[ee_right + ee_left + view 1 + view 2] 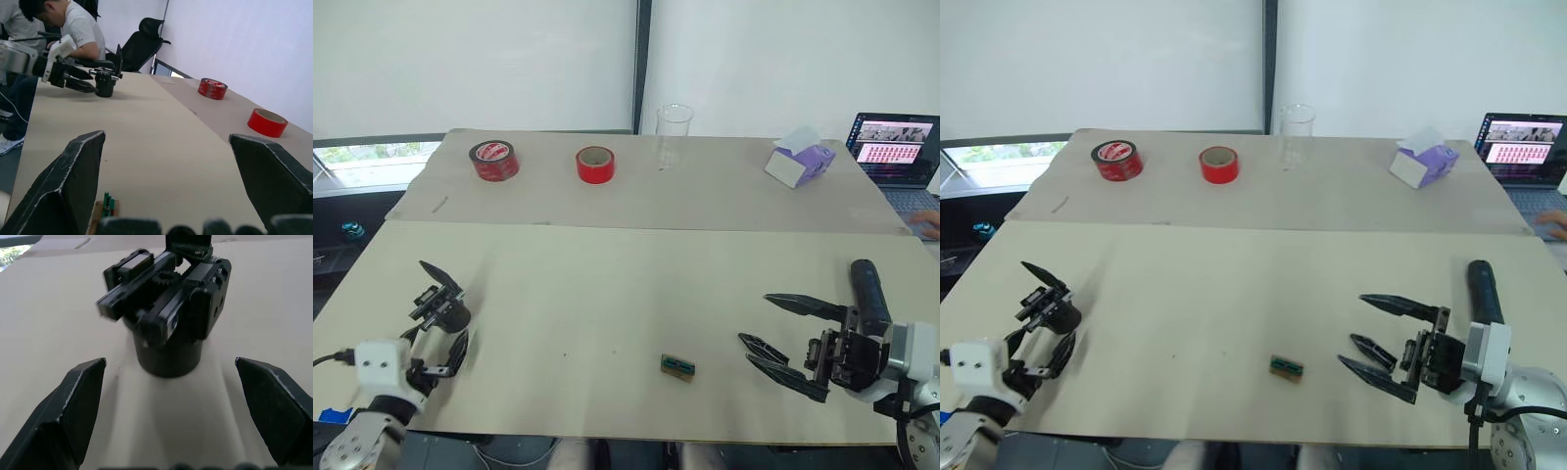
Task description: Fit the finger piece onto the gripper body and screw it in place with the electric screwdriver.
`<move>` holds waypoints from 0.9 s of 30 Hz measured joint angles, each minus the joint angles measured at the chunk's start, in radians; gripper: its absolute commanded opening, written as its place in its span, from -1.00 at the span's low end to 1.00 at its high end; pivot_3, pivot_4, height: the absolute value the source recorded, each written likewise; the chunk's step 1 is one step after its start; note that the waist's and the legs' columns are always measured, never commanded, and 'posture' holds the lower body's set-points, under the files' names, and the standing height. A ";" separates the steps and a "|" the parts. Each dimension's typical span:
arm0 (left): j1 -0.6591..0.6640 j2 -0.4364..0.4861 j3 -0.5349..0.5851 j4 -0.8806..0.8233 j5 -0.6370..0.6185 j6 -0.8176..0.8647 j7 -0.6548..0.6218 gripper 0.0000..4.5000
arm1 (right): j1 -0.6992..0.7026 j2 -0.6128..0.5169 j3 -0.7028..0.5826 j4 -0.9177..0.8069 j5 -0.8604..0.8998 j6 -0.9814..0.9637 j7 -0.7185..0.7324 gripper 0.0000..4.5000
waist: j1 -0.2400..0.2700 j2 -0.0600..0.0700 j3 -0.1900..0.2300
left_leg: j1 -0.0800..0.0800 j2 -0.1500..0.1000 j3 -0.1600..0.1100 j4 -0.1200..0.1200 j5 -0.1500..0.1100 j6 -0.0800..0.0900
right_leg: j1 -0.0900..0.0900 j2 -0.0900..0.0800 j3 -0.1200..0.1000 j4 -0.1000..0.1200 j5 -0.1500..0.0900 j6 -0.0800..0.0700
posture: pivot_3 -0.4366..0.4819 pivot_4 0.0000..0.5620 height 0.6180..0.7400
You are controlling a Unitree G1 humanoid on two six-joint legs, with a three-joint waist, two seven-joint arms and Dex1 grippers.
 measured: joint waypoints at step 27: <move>-0.315 0.012 -0.382 0.068 0.037 -0.028 -0.291 0.04 | 0.184 0.025 -0.081 0.175 -0.028 -0.215 0.163 1.00 | 0.034 0.002 -0.001 | -0.002 -0.001 0.000 0.002 0.001 -0.001 | 0.001 -0.001 -0.001 -0.001 0.002 -0.001 | -0.05 -0.47 1.00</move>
